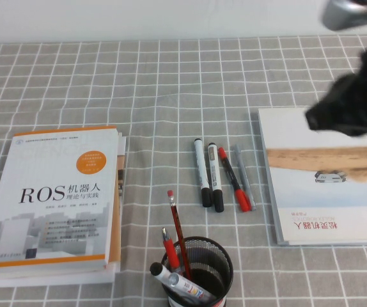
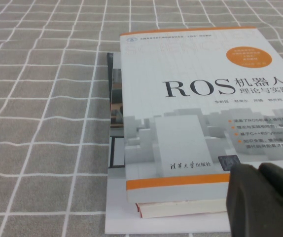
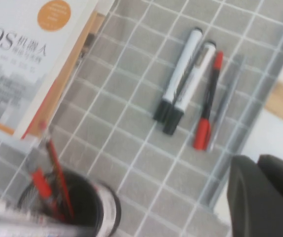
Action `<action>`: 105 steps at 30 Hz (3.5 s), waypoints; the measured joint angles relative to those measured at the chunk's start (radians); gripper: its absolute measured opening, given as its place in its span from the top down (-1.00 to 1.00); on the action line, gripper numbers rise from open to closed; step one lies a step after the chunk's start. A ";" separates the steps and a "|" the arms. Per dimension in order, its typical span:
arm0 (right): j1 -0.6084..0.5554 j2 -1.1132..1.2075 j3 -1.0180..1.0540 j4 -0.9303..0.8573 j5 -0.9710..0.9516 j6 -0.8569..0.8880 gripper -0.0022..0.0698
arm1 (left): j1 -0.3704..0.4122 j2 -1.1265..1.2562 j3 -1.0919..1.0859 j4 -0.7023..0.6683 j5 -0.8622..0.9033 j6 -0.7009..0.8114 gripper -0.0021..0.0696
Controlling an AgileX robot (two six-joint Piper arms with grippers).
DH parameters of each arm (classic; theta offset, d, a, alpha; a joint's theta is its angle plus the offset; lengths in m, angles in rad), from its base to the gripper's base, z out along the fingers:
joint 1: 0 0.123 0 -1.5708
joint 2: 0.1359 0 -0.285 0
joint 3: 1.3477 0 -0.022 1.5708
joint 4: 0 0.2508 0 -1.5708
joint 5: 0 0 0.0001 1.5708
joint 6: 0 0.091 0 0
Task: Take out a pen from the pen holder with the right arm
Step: 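Take a marker out of the pen holder and lay it on the table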
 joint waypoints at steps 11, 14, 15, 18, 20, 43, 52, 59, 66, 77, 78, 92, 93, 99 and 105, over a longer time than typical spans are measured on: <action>0.000 -0.385 0.239 0.019 0.191 0.008 0.97 | 0.000 0.000 0.000 0.000 0.000 0.000 0.95; 0.000 -0.429 0.239 -0.008 0.268 0.008 0.97 | 0.000 0.000 0.000 0.000 0.000 0.000 0.95; 0.000 -0.436 0.239 -0.020 0.275 0.008 0.97 | 0.000 0.000 0.000 0.000 0.000 0.000 0.95; 0.000 -0.444 0.240 -0.057 0.289 0.008 0.97 | 0.000 0.000 0.000 0.000 0.000 0.000 0.95; 0.000 -0.446 0.254 -0.088 0.280 0.008 0.97 | 0.000 0.000 0.000 0.000 0.000 0.000 0.95; -0.403 -1.173 1.342 0.196 -0.859 -0.142 0.97 | 0.000 0.000 0.000 0.000 0.000 0.000 0.95; -0.409 -1.294 1.346 0.145 -0.750 -0.299 0.97 | 0.000 0.000 0.000 0.000 0.000 0.000 0.95; -0.448 -1.293 1.346 0.161 -0.630 -0.344 0.97 | 0.000 0.000 0.000 0.000 0.000 0.000 0.95; -0.448 -1.293 1.346 0.168 -0.583 -0.348 0.97 | 0.000 0.000 0.000 0.000 0.000 0.000 0.95; -0.448 -1.293 1.346 0.180 -0.581 -0.352 0.97 | 0.000 0.000 0.000 0.000 0.000 0.000 0.95; -0.448 -1.293 1.346 0.182 -0.581 -0.352 0.97 | 0.000 0.000 0.000 0.000 0.000 0.000 0.95; -0.448 -1.293 1.346 0.186 -0.581 -0.352 0.97 | 0.000 0.000 0.000 0.000 0.000 0.000 0.95; -0.448 -1.293 1.346 0.188 -0.581 -0.352 0.97 | 0.000 0.000 0.000 0.000 0.000 0.000 0.95; -0.448 -1.293 1.346 0.222 -0.581 -0.352 0.97 | 0.000 0.000 0.000 0.000 0.000 0.000 0.95; -0.448 -1.293 1.346 0.234 -0.581 -0.352 0.97 | 0.000 0.000 0.000 0.000 0.000 0.000 0.95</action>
